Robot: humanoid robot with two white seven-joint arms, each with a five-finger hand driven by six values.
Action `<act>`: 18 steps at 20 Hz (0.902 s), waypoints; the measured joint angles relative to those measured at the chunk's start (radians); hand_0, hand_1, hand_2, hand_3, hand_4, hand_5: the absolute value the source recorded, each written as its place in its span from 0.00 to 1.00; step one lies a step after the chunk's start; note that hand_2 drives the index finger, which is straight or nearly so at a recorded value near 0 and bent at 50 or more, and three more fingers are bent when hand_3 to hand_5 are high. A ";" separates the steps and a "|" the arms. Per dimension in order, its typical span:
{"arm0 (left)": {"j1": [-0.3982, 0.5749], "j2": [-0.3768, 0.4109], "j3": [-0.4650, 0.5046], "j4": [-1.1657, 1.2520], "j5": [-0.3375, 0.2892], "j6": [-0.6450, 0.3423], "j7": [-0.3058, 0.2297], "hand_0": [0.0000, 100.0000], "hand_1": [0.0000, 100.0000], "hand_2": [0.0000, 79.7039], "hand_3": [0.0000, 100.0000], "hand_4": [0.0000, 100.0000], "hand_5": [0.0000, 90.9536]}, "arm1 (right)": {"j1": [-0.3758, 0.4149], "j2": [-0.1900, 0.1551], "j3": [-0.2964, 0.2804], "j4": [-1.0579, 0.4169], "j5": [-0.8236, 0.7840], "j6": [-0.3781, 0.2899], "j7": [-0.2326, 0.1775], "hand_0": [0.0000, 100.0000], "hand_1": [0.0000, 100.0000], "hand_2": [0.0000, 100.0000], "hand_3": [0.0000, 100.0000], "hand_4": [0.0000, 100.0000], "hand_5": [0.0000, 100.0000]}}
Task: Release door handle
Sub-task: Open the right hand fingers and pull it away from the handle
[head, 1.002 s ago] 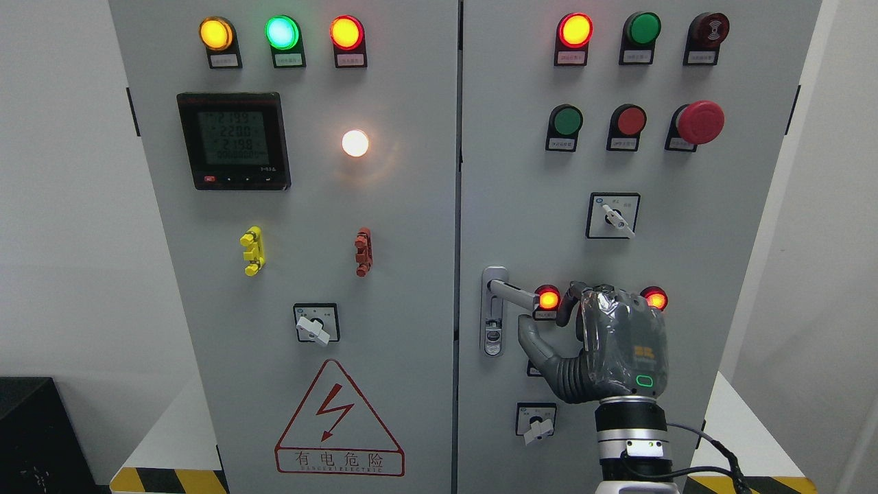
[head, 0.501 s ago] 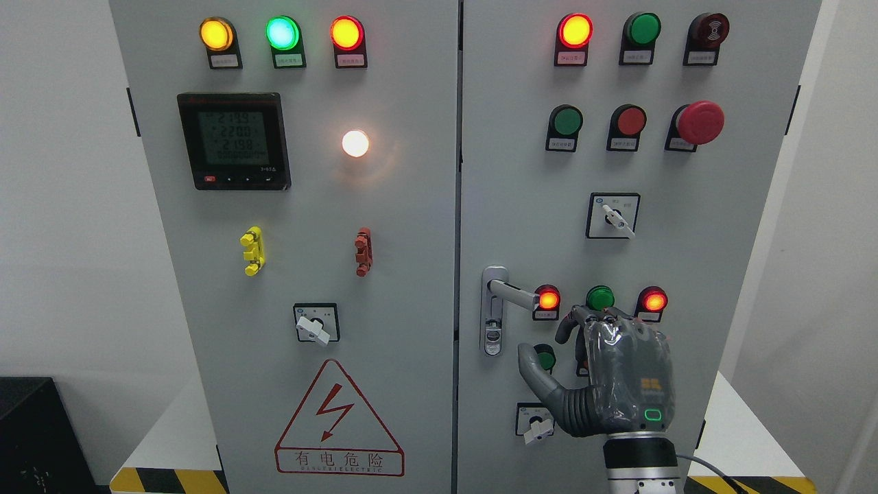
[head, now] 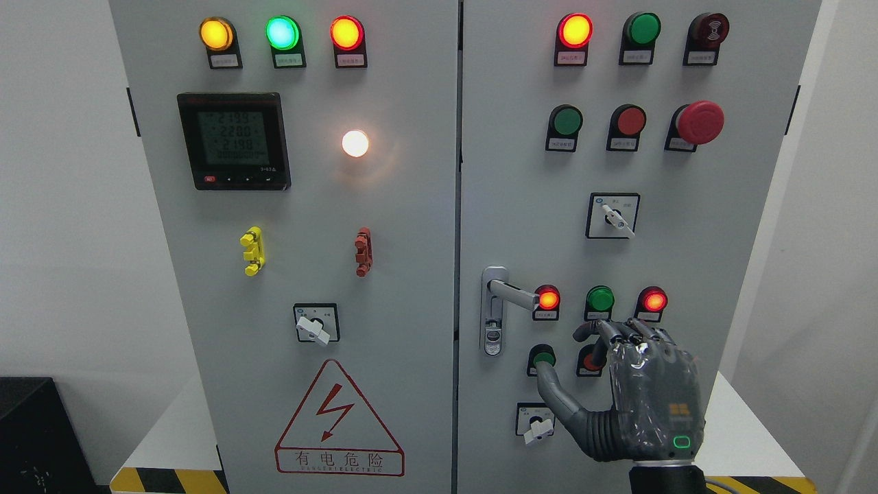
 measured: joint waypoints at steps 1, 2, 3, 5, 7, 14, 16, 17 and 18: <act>0.000 0.000 0.000 0.000 0.000 0.001 0.000 0.00 0.00 0.06 0.11 0.01 0.00 | 0.005 0.000 -0.012 -0.004 -0.013 -0.022 0.000 0.22 0.38 0.29 0.42 0.34 0.21; 0.000 0.000 0.000 0.000 0.000 0.001 0.000 0.00 0.00 0.06 0.11 0.01 0.00 | 0.010 0.000 -0.023 -0.008 -0.028 -0.049 0.000 0.23 0.36 0.27 0.37 0.31 0.18; 0.000 0.000 0.000 0.000 0.000 0.002 0.000 0.00 0.00 0.06 0.11 0.01 0.00 | 0.014 0.000 -0.037 -0.012 -0.038 -0.073 0.000 0.23 0.36 0.26 0.36 0.30 0.17; 0.000 0.000 0.000 0.000 0.000 0.003 0.000 0.00 0.00 0.06 0.11 0.01 0.00 | 0.021 -0.001 -0.064 -0.017 -0.057 -0.110 0.000 0.25 0.35 0.22 0.27 0.22 0.11; 0.000 0.000 0.000 0.000 0.000 0.003 0.000 0.00 0.00 0.06 0.11 0.01 0.00 | 0.026 -0.001 -0.088 -0.021 -0.069 -0.129 0.000 0.26 0.34 0.16 0.14 0.13 0.05; 0.000 0.000 0.000 0.000 0.000 0.003 0.000 0.00 0.00 0.06 0.11 0.01 0.00 | 0.033 -0.002 -0.149 -0.032 -0.101 -0.143 -0.003 0.28 0.33 0.02 0.00 0.00 0.00; 0.000 0.000 0.000 0.000 0.000 0.003 0.000 0.00 0.00 0.06 0.11 0.01 0.00 | 0.034 -0.003 -0.162 -0.034 -0.111 -0.144 0.001 0.29 0.31 0.00 0.00 0.00 0.00; 0.000 0.000 0.000 0.000 0.000 0.003 0.000 0.00 0.00 0.06 0.11 0.01 0.00 | 0.034 -0.003 -0.168 -0.035 -0.114 -0.144 0.003 0.29 0.31 0.00 0.00 0.00 0.00; 0.000 0.000 0.000 0.000 0.000 0.003 0.000 0.00 0.00 0.06 0.11 0.01 0.00 | 0.034 -0.004 -0.173 -0.035 -0.118 -0.145 0.005 0.29 0.30 0.00 0.00 0.00 0.00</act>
